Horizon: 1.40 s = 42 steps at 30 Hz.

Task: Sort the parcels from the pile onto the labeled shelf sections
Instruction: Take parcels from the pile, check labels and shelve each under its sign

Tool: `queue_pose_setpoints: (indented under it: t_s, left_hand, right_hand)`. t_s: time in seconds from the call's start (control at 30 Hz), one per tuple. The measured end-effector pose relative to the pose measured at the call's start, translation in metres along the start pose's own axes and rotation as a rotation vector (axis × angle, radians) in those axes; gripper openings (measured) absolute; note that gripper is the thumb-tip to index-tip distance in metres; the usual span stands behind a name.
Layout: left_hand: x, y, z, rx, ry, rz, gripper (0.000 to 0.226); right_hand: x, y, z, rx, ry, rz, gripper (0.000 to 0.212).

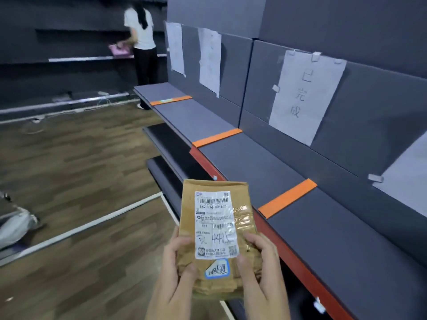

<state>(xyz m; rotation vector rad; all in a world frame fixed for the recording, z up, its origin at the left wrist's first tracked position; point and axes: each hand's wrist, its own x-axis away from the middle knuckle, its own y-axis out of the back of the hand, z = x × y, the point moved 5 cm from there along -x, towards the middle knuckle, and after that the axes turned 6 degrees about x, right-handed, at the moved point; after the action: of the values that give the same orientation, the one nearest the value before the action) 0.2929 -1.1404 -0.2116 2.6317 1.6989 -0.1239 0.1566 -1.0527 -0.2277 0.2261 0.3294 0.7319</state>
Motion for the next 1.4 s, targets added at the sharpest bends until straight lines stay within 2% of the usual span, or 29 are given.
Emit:
queue_pose_setpoints:
  t_s: [0.23,0.33,0.53,0.7,0.9,1.07,1.13,1.2,1.23,1.33,1.37,1.4]
  left_hand:
    - [-0.1,0.045,0.032,-0.051,0.04,-0.137,0.047]
    - [-0.152,0.061,0.034,-0.074,0.013,-0.212,0.041]
    - [-0.237,0.1,0.027,-0.126,-0.036,-0.362,0.048]
    - [-0.298,0.136,0.033,-0.125,0.031,-0.477,0.047]
    - [-0.404,0.203,0.062,-0.136,0.055,-0.516,0.046]
    - [-0.507,0.265,0.066,-0.158,0.033,-0.448,0.04]
    - [-0.551,0.288,0.065,-0.223,0.011,-0.38,0.049]
    - [-0.593,0.318,0.071,-0.182,0.043,-0.338,0.059]
    - [-0.613,0.333,0.072,-0.137,0.077,-0.289,0.063]
    - [-0.666,0.361,0.08,-0.063,0.27,0.014,0.071]
    - [-0.689,0.375,0.082,-0.045,0.331,-0.008,0.074]
    - [-0.713,0.385,0.086,-0.086,0.304,-0.014,0.081]
  right_hand:
    - [-0.089,-0.084,-0.009,-0.015,-0.006,0.101,0.042]
    - [-0.142,-0.127,-0.015,-0.037,0.054,0.191,0.041]
    - [-0.237,-0.201,0.005,-0.076,0.163,0.345,0.035]
    - [-0.294,-0.271,0.014,-0.095,0.159,0.43,0.038]
    - [-0.369,-0.38,0.016,-0.074,0.161,0.48,0.034]
    - [-0.436,-0.468,0.036,-0.095,0.143,0.432,0.034]
    - [-0.463,-0.502,0.049,-0.069,0.149,0.382,0.038]
    - [-0.487,-0.534,0.055,-0.083,0.141,0.36,0.037]
    - [-0.496,-0.546,0.056,-0.103,0.139,0.336,0.037]
    - [-0.528,-0.591,0.058,-0.066,0.132,0.278,0.037]
    - [-0.542,-0.607,0.055,-0.073,0.113,0.263,0.036]
    - [-0.555,-0.621,0.055,-0.053,0.116,0.262,0.037]
